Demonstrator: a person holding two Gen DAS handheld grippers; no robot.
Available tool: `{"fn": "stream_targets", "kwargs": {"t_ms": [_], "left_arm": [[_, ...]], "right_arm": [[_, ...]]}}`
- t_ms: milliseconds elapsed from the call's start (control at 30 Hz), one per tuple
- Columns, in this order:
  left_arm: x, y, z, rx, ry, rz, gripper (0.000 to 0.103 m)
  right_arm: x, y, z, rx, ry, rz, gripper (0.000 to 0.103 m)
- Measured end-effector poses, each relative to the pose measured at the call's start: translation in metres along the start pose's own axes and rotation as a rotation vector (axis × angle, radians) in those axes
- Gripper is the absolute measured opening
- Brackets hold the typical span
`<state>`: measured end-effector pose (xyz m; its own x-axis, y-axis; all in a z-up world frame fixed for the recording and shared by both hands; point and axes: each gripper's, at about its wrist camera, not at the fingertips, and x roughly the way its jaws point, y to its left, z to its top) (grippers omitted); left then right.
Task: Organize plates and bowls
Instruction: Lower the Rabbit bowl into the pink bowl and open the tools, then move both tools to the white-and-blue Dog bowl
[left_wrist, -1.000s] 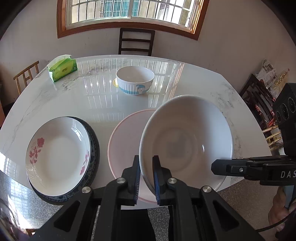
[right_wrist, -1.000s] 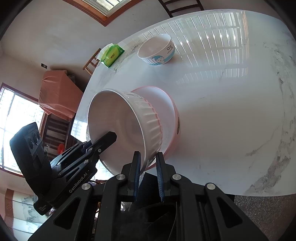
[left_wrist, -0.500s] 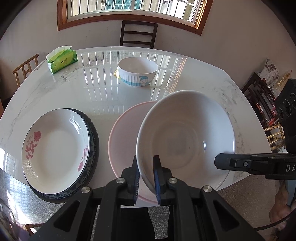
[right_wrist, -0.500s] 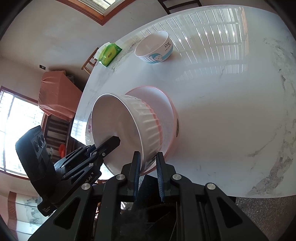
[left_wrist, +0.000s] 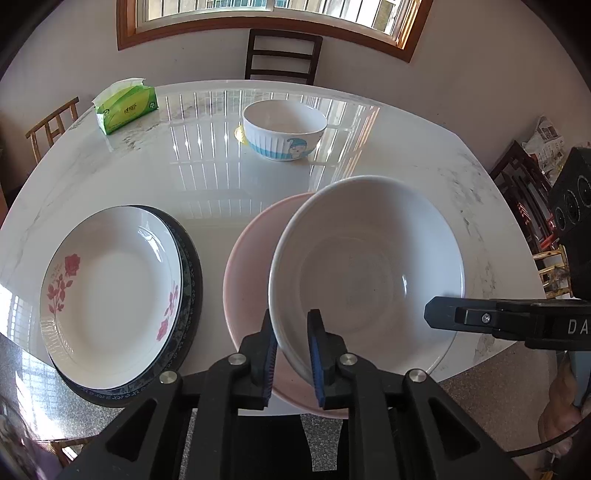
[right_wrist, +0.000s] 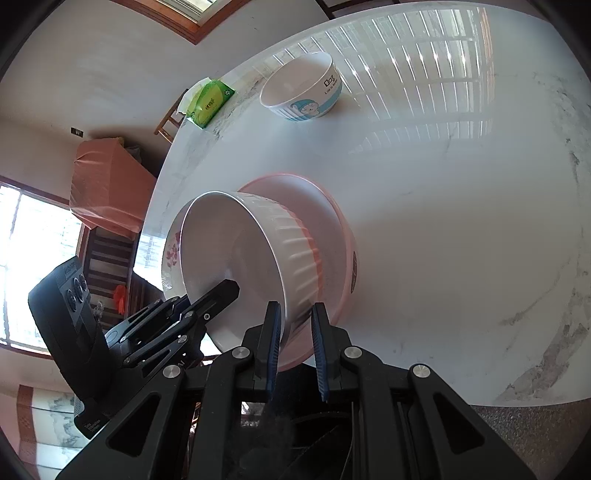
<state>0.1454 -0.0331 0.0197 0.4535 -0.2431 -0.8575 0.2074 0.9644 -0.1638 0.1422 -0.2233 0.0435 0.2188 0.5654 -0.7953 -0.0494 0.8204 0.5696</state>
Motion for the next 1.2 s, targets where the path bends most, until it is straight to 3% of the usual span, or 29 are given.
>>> {"fn": "stream_targets", "kwargs": {"t_ms": [467,700,833,1000,1200], "left_arm": [[-0.001,-0.002,0.003,0.017,-0.003,0.032,0.026],[-0.005,0.0,0.004,0.011,-0.009,0.027,0.028],[-0.012,-0.002,0.004,0.041,-0.051,0.054,0.028],[-0.019,-0.007,0.007,0.084,-0.115,0.109,0.028],[-0.026,-0.015,0.007,0.138,-0.184,0.188,0.028]], "right_arm": [[0.001,0.008,0.002,-0.053,-0.028,-0.065,0.021],[-0.007,0.014,0.004,-0.077,-0.065,-0.027,0.021],[-0.02,0.016,0.006,-0.093,-0.114,-0.005,0.021],[-0.035,0.014,0.004,-0.142,-0.175,-0.039,0.021],[-0.049,0.006,0.004,-0.217,-0.267,-0.159,0.024]]}}
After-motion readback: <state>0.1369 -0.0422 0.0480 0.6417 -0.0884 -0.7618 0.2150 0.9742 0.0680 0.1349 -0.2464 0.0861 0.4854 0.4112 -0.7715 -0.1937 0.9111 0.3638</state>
